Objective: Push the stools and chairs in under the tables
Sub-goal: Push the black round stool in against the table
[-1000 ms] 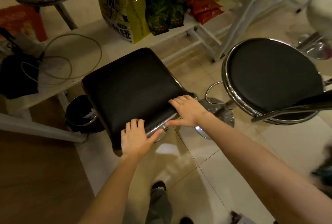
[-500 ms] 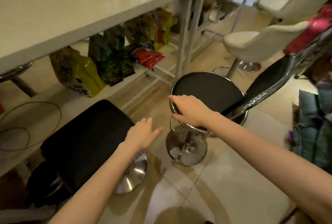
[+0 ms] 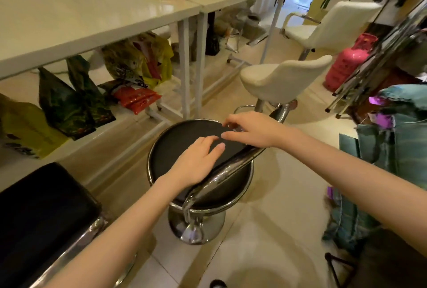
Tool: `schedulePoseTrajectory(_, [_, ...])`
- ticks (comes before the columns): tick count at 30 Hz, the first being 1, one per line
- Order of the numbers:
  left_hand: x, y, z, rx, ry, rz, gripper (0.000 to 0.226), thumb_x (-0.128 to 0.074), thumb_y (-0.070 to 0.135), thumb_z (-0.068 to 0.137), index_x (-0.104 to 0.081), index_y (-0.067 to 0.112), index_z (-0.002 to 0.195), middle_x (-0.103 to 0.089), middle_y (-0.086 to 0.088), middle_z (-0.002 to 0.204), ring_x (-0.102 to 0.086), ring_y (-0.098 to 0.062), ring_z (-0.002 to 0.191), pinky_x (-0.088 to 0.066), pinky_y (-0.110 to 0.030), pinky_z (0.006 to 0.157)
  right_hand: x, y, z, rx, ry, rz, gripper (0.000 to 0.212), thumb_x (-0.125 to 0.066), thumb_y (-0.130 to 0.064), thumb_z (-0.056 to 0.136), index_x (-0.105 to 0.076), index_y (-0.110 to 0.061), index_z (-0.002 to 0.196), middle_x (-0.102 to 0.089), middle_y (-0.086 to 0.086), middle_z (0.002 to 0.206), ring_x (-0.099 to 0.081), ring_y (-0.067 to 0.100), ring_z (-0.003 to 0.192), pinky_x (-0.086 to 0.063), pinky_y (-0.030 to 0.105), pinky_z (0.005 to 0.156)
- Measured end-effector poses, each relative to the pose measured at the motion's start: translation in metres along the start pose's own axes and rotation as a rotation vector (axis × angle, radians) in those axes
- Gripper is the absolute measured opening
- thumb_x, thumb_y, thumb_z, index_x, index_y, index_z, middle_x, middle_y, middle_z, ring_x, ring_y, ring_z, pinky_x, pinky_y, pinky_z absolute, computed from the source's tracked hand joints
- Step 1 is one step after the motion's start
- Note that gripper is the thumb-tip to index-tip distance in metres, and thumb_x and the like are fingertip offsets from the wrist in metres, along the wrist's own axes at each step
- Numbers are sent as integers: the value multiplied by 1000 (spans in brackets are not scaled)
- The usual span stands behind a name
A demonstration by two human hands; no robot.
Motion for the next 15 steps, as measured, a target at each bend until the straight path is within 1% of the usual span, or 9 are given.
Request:
schedulePoseTrajectory(4, [-17, 16, 17, 47, -55, -84, 47, -31, 45, 97, -39, 21, 137, -46, -5, 136, -41, -17, 124, -27, -24, 96, 9, 32, -3, 64, 10, 18, 41, -44, -53, 91, -62, -19, 106, -67, 0, 99, -60, 16, 88, -48, 33, 76])
schedulePoseTrajectory(7, [-25, 27, 27, 56, -127, -91, 48, -30, 47, 97, -41, 22, 136, -47, -2, 136, -42, -13, 121, -28, -23, 94, 4, 53, 2, 64, -31, -8, 43, -42, -56, 90, -64, -21, 103, -69, 1, 97, -61, 18, 88, -48, 35, 76])
schedulePoseTrajectory(10, [-34, 29, 40, 88, -204, -69, 51, -29, 51, 96, -41, 22, 136, -50, -3, 135, -46, -15, 118, -33, -26, 95, -9, 63, 9, 66, -124, -59, 41, -43, -57, 89, -64, -24, 102, -68, 0, 95, -61, 19, 88, -50, 38, 75])
schedulePoseTrajectory(13, [-44, 22, 50, 171, -287, -78, 52, -26, 52, 96, -43, 22, 135, -52, -5, 132, -48, -18, 116, -33, -28, 95, -21, 63, 15, 78, -232, -84, 31, -50, -46, 89, -66, -23, 103, -67, 0, 94, -58, 17, 84, -49, 33, 74])
schedulePoseTrajectory(15, [-49, 22, 55, 187, -318, -91, 51, -26, 51, 97, -45, 22, 133, -53, -5, 132, -49, -18, 114, -34, -31, 100, -27, 64, 16, 68, -301, -65, 29, -53, -42, 87, -67, -23, 104, -65, 0, 90, -55, 16, 81, -48, 32, 75])
Point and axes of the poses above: each hand's wrist, its own z-axis towards the middle knuckle, its own x-axis out of the back of the hand, y = z × x, the point moved 10 cm from there along z, towards the middle knuckle
